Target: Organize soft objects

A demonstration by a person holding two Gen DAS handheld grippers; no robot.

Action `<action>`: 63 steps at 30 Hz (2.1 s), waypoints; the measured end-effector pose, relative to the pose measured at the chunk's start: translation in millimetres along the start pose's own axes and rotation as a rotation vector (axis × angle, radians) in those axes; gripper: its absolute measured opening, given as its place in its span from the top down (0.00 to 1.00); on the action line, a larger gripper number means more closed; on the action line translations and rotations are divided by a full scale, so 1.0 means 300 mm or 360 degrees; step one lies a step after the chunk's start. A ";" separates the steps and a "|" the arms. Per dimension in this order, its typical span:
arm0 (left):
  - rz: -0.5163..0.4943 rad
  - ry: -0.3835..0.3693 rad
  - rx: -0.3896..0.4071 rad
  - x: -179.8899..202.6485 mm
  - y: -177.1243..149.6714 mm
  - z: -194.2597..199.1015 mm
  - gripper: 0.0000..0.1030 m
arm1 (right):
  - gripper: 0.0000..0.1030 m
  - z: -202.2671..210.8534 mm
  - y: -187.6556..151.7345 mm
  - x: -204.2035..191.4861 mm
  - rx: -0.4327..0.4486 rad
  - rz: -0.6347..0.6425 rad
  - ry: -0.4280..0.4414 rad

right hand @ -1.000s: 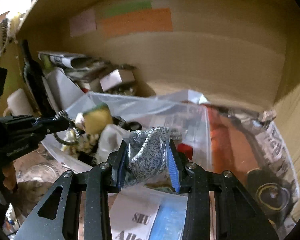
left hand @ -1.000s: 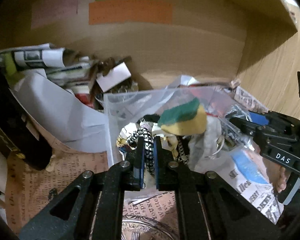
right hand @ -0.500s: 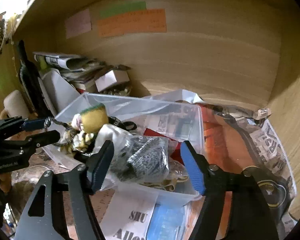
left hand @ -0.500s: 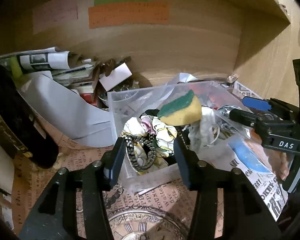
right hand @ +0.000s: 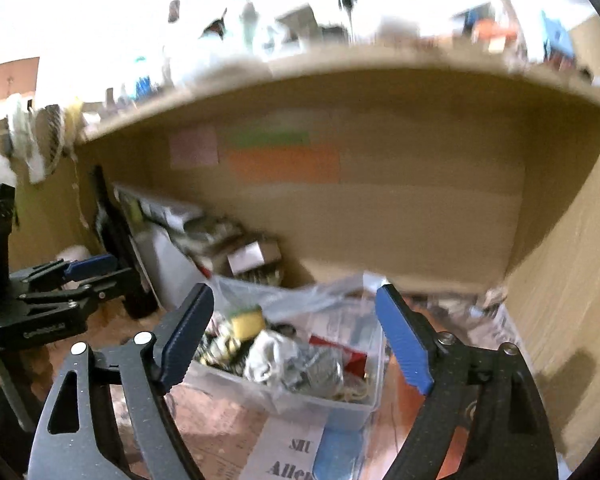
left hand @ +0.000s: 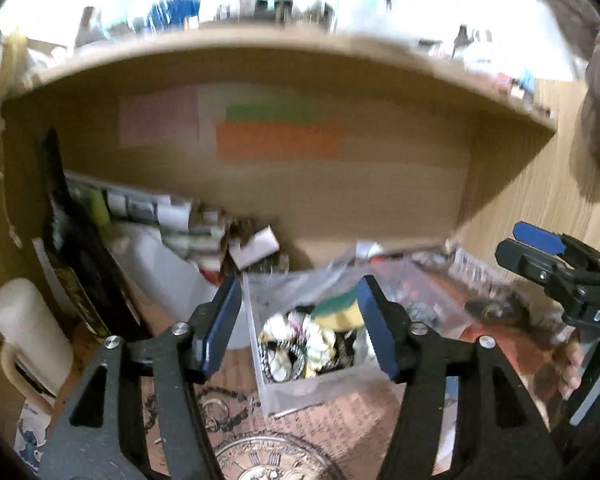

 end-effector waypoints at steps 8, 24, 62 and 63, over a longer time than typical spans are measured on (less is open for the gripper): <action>-0.0015 0.0030 0.0160 0.039 0.044 0.108 0.24 | 0.13 0.111 0.047 -0.039 0.0153 0.0015 0.0018; -0.0020 0.0048 0.0225 0.070 0.031 0.177 0.01 | 0.00 0.146 0.025 -0.065 0.0168 -0.0008 0.0004; -0.0009 0.0038 0.0204 0.053 0.016 0.160 0.00 | 0.00 0.155 0.029 -0.069 0.0189 -0.0006 0.0005; -0.0009 0.0034 0.0202 0.051 0.015 0.157 0.00 | 0.00 0.154 0.028 -0.068 0.0188 -0.0005 0.0004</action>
Point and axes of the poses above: each gripper's, at about its wrist camera, not at the fingertips, and z roughly against the way its jaws point, x to its right, y to its top, the point moved 5 cm from there along -z, roughly the way its jaws point, and after that the axes turned 1 degree about -y, right-handed, at the moved point
